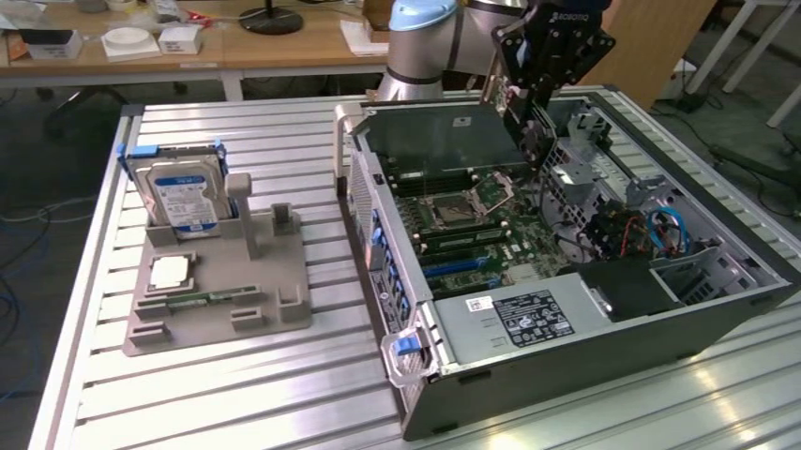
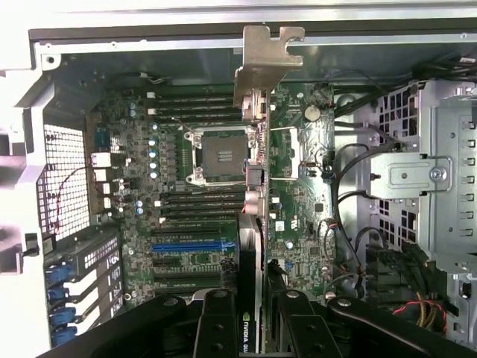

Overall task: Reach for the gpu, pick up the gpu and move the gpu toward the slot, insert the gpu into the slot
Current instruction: 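Insert the gpu into the slot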

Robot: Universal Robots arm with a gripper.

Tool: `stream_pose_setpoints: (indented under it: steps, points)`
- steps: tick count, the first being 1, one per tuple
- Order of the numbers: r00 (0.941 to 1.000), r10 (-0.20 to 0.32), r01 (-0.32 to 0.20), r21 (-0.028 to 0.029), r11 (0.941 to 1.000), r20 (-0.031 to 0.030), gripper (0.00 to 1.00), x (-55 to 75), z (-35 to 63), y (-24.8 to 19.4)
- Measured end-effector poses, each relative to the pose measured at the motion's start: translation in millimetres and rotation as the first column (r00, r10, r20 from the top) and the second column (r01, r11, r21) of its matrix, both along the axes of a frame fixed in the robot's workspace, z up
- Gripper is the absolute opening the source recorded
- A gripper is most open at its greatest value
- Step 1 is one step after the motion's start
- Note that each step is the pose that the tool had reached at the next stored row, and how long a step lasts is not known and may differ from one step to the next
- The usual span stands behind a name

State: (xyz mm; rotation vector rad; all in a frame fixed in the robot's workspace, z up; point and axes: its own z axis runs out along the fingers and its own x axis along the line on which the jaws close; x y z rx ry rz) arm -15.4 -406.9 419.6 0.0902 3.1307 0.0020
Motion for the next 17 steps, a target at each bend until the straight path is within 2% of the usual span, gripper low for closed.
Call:
stream_pose_setpoints:
  steps: [4,9,13,17]
  points:
    - [0.9986,0.054,-0.054,-0.0001,0.9986,-0.0001,0.26,0.0,-0.2,0.0]
    - [0.9897,0.143,-0.143,0.0000,0.9897,0.0000,0.26,0.0,-0.8,0.0]
    - [0.9766,0.215,-0.215,0.0000,0.9766,0.0000,0.26,0.0,-1.2,0.0]
    - [0.9586,0.285,-0.285,0.0000,0.9586,0.0000,0.26,0.0,-1.5,0.0]
